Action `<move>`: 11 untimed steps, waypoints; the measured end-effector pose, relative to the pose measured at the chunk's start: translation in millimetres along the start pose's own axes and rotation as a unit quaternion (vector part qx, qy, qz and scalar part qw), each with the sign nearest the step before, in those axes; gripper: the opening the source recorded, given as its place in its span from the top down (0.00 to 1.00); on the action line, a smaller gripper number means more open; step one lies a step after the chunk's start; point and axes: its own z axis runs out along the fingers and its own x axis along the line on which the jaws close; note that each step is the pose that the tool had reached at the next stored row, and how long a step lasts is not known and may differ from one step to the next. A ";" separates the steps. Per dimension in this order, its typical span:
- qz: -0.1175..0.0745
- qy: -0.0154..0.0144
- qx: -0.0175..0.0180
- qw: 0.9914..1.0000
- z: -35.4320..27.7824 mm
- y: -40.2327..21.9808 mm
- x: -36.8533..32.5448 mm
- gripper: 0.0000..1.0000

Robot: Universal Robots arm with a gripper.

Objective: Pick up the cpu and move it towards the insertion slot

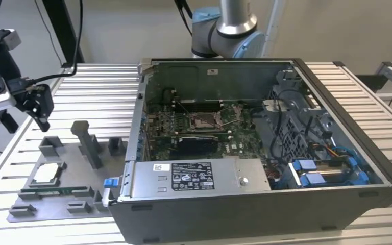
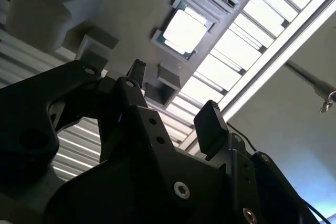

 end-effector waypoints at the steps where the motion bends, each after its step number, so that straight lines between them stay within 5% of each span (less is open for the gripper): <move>1: 0.000 0.000 0.000 1.000 1.9 0.0 -0.2 0.00; 11: 0.000 -0.001 0.000 1.000 19.6 -0.4 0.8 0.00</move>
